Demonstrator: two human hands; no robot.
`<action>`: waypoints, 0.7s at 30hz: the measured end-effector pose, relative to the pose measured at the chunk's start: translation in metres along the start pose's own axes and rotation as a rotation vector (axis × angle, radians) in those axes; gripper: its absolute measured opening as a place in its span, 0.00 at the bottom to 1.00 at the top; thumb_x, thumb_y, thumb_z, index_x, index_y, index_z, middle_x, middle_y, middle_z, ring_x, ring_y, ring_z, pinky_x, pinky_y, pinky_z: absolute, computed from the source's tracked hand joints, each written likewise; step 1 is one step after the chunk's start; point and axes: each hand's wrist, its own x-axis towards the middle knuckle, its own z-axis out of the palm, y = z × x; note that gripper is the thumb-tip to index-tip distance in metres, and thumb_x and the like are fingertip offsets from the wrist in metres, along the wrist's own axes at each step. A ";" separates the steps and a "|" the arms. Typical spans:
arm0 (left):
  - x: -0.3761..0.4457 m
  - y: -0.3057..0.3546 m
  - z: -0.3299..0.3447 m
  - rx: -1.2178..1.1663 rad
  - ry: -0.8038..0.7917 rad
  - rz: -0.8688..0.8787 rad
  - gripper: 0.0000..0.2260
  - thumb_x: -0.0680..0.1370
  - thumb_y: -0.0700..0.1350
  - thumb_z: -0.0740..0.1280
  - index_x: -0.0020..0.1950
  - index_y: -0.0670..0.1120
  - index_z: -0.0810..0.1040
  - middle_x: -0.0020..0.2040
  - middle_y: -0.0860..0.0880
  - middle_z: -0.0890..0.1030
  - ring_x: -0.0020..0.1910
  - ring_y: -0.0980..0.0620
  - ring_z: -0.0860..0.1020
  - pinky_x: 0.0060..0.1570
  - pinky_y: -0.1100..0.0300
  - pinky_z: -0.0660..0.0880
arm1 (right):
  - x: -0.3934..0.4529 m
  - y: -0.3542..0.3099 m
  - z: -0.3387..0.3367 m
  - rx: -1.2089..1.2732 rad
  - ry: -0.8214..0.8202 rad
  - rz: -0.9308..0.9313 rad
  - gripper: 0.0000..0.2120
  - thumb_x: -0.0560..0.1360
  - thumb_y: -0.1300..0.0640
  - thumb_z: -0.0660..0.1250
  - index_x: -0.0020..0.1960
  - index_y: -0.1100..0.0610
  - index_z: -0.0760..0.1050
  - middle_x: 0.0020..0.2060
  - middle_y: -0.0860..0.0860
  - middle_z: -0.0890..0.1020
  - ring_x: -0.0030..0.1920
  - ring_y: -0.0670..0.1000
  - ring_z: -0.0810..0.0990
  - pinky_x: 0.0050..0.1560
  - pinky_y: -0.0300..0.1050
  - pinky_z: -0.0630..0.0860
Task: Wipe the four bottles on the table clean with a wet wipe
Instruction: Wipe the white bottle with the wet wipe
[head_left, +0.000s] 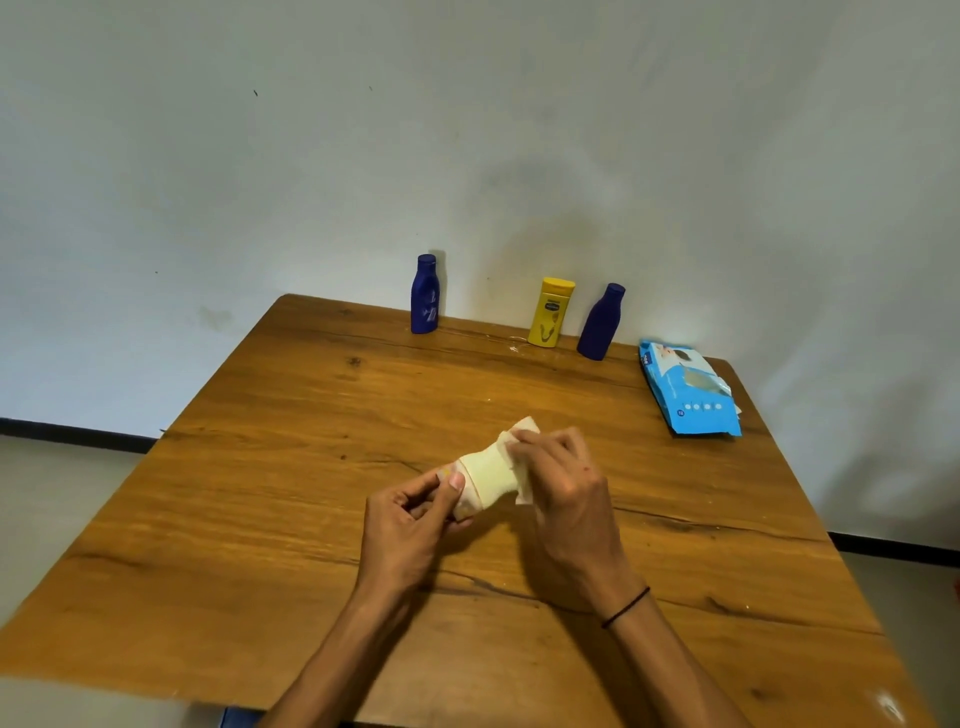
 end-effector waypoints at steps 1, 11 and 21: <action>0.001 -0.003 0.000 0.011 0.002 0.005 0.09 0.80 0.37 0.71 0.59 0.42 0.85 0.49 0.45 0.89 0.48 0.50 0.88 0.39 0.63 0.83 | 0.005 0.002 -0.002 -0.005 0.019 0.036 0.23 0.68 0.62 0.80 0.61 0.65 0.81 0.60 0.59 0.84 0.56 0.57 0.79 0.47 0.52 0.83; 0.012 -0.005 -0.002 0.075 0.004 0.043 0.09 0.81 0.38 0.70 0.59 0.43 0.86 0.48 0.44 0.89 0.48 0.47 0.88 0.44 0.57 0.85 | -0.009 -0.032 0.002 0.032 -0.086 -0.154 0.28 0.72 0.64 0.76 0.71 0.62 0.75 0.70 0.57 0.78 0.61 0.55 0.75 0.56 0.50 0.82; 0.007 -0.005 0.006 0.096 -0.009 0.038 0.08 0.79 0.40 0.73 0.57 0.46 0.86 0.47 0.47 0.89 0.47 0.50 0.88 0.41 0.60 0.84 | 0.025 -0.006 0.001 -0.175 0.148 0.054 0.15 0.71 0.59 0.76 0.56 0.63 0.82 0.49 0.59 0.82 0.51 0.57 0.75 0.38 0.51 0.80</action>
